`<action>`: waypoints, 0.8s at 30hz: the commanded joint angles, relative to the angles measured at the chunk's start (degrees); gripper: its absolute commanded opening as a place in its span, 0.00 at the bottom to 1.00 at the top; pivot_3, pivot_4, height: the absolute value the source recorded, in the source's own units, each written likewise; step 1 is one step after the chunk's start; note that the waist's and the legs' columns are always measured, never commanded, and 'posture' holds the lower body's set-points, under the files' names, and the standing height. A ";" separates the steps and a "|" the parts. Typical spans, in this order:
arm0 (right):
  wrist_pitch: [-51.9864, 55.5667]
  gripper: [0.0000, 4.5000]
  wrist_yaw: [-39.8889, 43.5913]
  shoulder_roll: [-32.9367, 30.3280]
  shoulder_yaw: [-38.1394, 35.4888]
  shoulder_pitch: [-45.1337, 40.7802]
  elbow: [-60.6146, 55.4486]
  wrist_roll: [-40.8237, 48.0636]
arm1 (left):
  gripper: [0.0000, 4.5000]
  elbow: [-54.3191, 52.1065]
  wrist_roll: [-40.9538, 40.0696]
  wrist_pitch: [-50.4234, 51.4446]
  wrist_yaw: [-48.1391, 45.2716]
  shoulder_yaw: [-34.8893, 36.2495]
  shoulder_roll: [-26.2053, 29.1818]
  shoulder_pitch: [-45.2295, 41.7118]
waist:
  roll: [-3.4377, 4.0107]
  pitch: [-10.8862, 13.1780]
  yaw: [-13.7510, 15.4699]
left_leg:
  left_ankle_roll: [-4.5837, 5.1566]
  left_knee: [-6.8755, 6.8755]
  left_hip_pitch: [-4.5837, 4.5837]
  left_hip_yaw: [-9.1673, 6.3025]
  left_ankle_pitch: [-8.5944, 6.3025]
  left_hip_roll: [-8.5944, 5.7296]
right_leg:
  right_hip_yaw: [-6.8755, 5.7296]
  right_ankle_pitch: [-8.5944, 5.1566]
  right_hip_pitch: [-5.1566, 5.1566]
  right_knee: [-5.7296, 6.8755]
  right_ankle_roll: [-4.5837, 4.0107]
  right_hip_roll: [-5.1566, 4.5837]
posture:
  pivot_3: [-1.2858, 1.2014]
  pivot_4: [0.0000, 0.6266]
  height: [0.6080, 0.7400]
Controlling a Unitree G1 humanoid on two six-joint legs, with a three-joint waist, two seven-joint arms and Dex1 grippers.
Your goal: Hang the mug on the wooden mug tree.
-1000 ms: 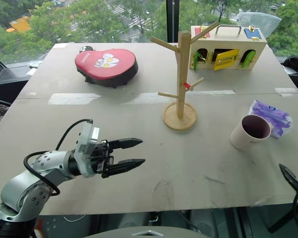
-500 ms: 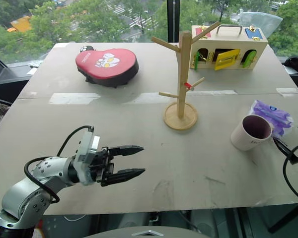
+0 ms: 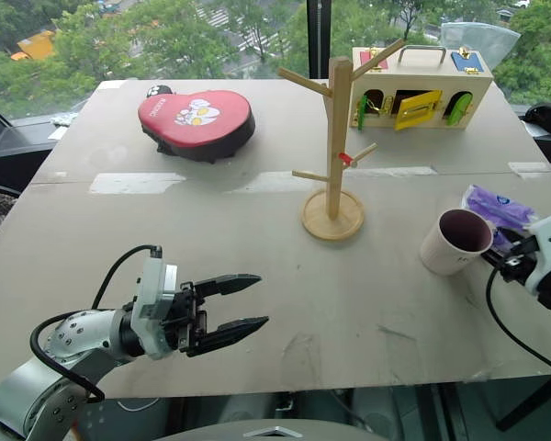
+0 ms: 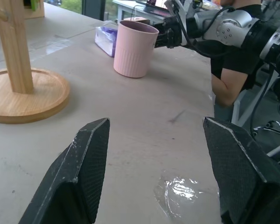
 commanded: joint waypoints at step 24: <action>16.10 0.02 -14.15 0.97 8.54 -6.33 -46.02 2.51 | 0.72 9.21 4.26 -6.65 0.40 2.31 -1.32 -3.22 | 0.02 0.03 0.03 | -0.04 0.01 -0.05 -0.01 0.00 0.02 | -0.07 0.08 -0.10 0.09 0.14 0.01 | 0.52 0.24 0.95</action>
